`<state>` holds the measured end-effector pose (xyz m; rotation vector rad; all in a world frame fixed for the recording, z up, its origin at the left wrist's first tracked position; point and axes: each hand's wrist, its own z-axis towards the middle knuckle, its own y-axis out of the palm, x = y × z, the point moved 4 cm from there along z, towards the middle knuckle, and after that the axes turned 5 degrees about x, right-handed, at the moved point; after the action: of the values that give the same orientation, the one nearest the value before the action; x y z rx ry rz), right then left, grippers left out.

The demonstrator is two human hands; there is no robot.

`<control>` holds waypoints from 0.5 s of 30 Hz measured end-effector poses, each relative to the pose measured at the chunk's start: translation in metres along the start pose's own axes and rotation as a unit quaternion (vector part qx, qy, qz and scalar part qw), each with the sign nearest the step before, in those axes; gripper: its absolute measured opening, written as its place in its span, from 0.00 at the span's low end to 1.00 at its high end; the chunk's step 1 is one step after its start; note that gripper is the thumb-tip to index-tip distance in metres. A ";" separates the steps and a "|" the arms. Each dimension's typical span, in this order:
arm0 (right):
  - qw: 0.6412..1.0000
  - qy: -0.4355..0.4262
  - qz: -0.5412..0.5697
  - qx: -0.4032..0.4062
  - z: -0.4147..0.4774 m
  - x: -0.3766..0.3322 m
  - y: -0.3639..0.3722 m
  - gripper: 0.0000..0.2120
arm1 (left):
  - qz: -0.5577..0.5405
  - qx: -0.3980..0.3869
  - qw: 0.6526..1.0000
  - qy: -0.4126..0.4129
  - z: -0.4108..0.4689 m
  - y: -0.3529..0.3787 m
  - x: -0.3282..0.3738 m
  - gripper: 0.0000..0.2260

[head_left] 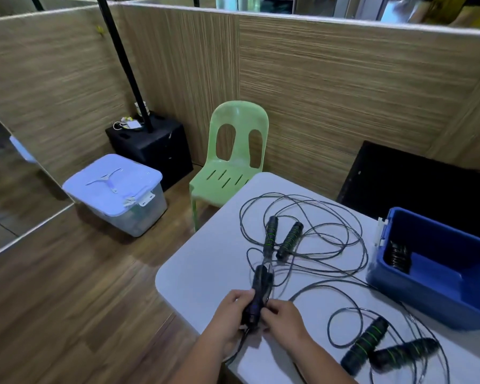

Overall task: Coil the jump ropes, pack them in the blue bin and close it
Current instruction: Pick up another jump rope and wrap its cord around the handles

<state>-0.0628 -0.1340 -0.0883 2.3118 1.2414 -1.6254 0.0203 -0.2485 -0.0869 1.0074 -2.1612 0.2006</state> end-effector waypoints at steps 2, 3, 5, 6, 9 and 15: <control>0.999 -0.021 -0.043 0.015 0.000 -0.001 -0.003 0.09 | 0.014 0.004 1.000 0.014 0.000 0.003 0.000 0.11; 0.998 -0.028 -0.054 0.019 0.000 -0.002 -0.004 0.10 | 0.022 0.011 0.999 0.023 0.000 0.005 0.000 0.11; 0.996 -0.037 -0.070 0.027 0.000 -0.004 -0.005 0.10 | 0.048 0.029 0.997 0.049 0.001 0.007 0.001 0.13; 0.996 -0.039 -0.073 0.030 0.000 -0.005 -0.005 0.10 | 0.066 0.035 0.995 0.065 -0.001 0.007 0.003 0.14; 0.996 -0.044 -0.068 0.032 0.000 -0.003 -0.005 0.09 | 0.117 0.032 0.988 0.097 -0.008 0.008 0.006 0.19; 0.998 -0.017 -0.049 0.043 0.003 0.007 -0.005 0.17 | 0.128 0.050 0.984 0.110 -0.019 0.003 0.006 0.18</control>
<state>-0.0670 -0.1279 -0.0937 2.2949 1.3219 -1.7761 0.0253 -0.2423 -0.0686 0.7210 -2.0864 0.5216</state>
